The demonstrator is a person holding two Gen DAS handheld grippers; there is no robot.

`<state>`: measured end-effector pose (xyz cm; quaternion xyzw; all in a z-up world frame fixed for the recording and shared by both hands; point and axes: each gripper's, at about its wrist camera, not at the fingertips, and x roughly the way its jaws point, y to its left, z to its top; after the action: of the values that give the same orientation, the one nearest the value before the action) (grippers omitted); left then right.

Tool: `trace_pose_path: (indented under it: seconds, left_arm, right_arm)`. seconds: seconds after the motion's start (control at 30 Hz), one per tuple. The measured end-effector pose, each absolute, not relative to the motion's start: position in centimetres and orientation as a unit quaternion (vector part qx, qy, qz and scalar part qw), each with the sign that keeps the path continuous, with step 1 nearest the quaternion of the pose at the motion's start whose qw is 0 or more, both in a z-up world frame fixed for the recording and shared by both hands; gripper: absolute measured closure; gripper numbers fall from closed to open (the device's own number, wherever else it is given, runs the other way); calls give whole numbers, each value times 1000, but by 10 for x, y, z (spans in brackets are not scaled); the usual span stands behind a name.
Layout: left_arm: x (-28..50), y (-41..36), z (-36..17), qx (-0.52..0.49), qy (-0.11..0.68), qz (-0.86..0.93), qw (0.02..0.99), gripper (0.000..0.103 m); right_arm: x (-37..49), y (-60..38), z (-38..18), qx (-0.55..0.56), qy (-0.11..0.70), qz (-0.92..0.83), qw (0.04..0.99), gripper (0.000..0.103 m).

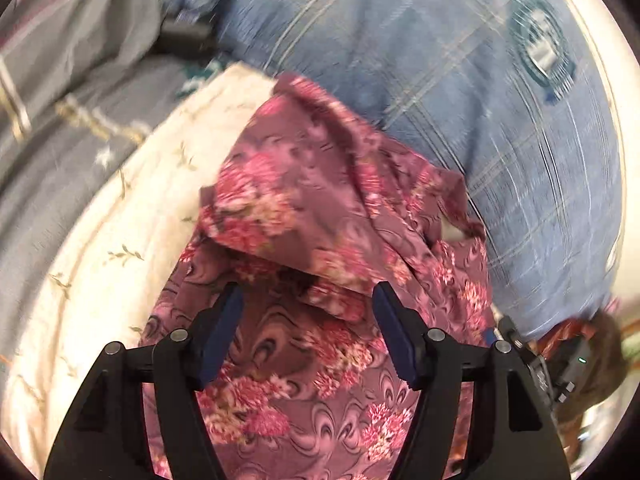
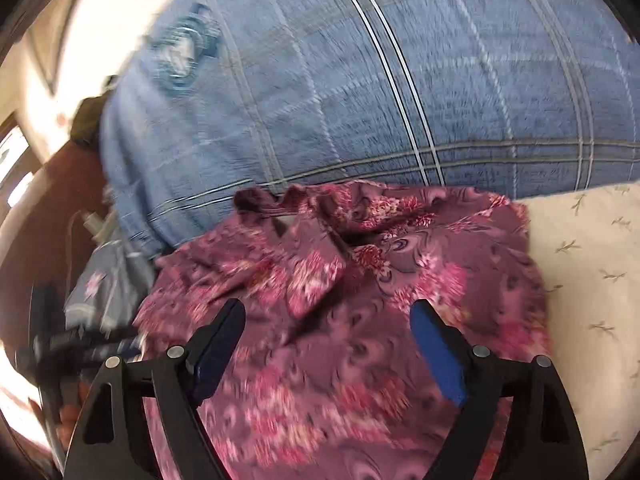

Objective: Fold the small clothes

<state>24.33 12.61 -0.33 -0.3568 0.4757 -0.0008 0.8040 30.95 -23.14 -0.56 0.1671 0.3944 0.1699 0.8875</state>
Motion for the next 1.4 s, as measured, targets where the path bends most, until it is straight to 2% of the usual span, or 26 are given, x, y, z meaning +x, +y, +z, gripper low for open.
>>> trace_pose_path:
  seconds: [0.07, 0.1, 0.13, 0.17, 0.2, 0.37, 0.43, 0.5, 0.57, 0.67, 0.7, 0.73, 0.8, 0.83, 0.9, 0.93, 0.97, 1.0, 1.13, 1.17, 1.2, 1.23, 1.3, 1.37, 1.4]
  left_arm:
    - [245, 130, -15, -376, 479, -1, 793, 37]
    - [248, 129, -19, -381, 481, 3, 790, 37]
    - [250, 128, -22, -386, 479, 6, 788, 37]
    - [251, 127, -24, -390, 476, 6, 788, 37]
    - [252, 128, -22, -394, 472, 8, 789, 37]
    - [244, 134, -29, -412, 457, -1, 788, 37]
    - [240, 134, -35, -421, 452, 2, 787, 37]
    - [239, 131, -35, -419, 448, 5, 790, 32]
    - [243, 123, -31, -410, 451, 8, 793, 32]
    - [247, 118, -31, -400, 455, 18, 795, 33]
    - [248, 120, -30, -399, 453, 20, 797, 37]
    - [249, 120, -29, -396, 454, 24, 798, 38]
    - [251, 121, -30, -398, 454, 23, 796, 39]
    - [251, 121, -30, -400, 455, 23, 795, 39]
    - [254, 122, -31, -399, 458, 24, 794, 41]
    - [253, 122, -29, -398, 459, 24, 794, 46]
    - [253, 121, -27, -396, 459, 18, 795, 68]
    - [253, 121, -24, -394, 461, 8, 795, 88]
    - [250, 121, -19, -352, 472, 41, 808, 91]
    - [253, 119, -24, -333, 485, 57, 806, 91]
    - [256, 118, -31, -324, 502, 63, 800, 91]
    - [256, 119, -33, -322, 504, 63, 799, 90]
    - [251, 118, -24, -309, 513, 52, 799, 90]
    - [239, 119, -13, -302, 518, 33, 800, 89]
    - [230, 119, -8, -290, 523, 28, 801, 86]
  right_arm:
    - [325, -223, -15, 178, 409, 157, 881, 19]
    - [330, -219, -19, 181, 411, 153, 880, 33]
    - [336, -214, -21, 187, 417, 155, 876, 51]
    - [338, -212, -22, 195, 427, 167, 867, 99]
    - [339, -213, -18, 210, 427, 179, 861, 97]
    - [286, -277, 29, 304, 315, 217, 872, 97]
    - [271, -313, 15, 320, 329, 172, 872, 97]
    - [268, -330, -11, 295, 385, 132, 865, 96]
    - [262, -339, -33, 270, 436, 93, 853, 91]
    - [238, -343, -20, 270, 399, 84, 872, 88]
    - [232, -342, -13, 267, 383, 86, 880, 87]
    - [229, -341, -5, 265, 367, 93, 887, 83]
    - [239, -341, -2, 254, 378, 87, 886, 53]
    - [246, -340, -3, 245, 386, 65, 887, 52]
    - [256, -339, -7, 241, 393, 52, 886, 52]
    - [263, -334, -11, 238, 404, 52, 882, 52]
    - [268, -330, -15, 233, 414, 58, 878, 63]
    - [272, -325, -15, 227, 415, 70, 878, 95]
    - [256, -335, 4, 258, 346, 95, 897, 93]
    - [257, -340, -1, 264, 347, 86, 896, 94]
    - [261, -344, -11, 260, 365, 70, 891, 101]
    - [270, -347, -27, 244, 405, 41, 880, 102]
    - [270, -351, -41, 233, 440, 40, 867, 102]
    - [249, -357, -28, 243, 416, 50, 875, 94]
    - [237, -360, -21, 252, 404, 67, 877, 94]
